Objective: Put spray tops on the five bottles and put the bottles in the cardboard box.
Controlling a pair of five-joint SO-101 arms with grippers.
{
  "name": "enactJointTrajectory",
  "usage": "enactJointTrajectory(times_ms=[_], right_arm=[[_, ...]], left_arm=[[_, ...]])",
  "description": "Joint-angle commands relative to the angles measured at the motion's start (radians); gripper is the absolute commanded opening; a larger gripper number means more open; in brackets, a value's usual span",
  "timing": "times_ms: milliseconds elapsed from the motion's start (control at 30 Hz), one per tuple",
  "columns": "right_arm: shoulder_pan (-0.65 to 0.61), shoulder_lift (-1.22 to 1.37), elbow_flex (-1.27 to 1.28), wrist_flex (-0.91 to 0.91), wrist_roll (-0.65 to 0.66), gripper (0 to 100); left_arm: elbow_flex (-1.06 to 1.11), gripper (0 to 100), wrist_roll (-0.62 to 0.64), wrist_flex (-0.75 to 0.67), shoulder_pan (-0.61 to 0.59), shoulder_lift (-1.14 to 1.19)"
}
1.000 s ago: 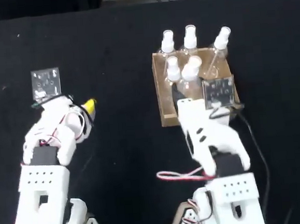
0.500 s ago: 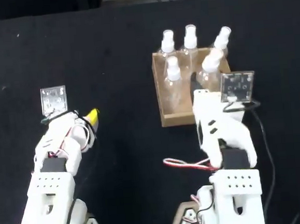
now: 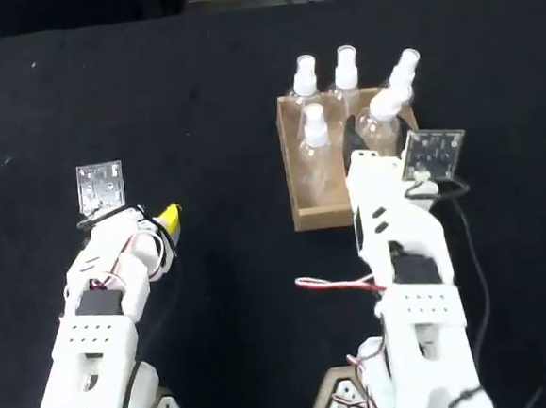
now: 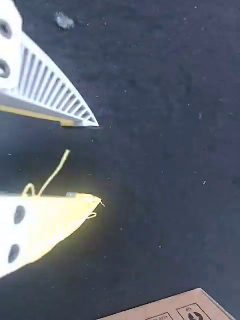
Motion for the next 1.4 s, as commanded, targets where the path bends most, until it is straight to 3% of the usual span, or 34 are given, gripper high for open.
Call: enactJointTrajectory(times_ms=[0,133,267,567,1367], right_arm=[[0.021,0.111,-0.015,-0.137,-0.005,1.1],[0.031,0.217,-0.016,-0.236,-0.005,1.1],[0.031,0.308,-0.016,-0.318,-0.005,1.1],[0.031,0.456,-0.016,-0.454,-0.005,1.1],[0.058,0.479,-0.015,-0.457,-0.005,1.1]], left_arm=[[-0.010,21,0.002,-0.021,-0.004,-0.009],[-0.008,21,0.009,-0.021,-0.004,-0.005],[0.008,21,0.110,-0.026,-0.005,-0.012],[0.128,21,0.126,-0.272,-0.005,-0.014],[0.134,21,0.127,-0.279,-0.005,-0.014]])
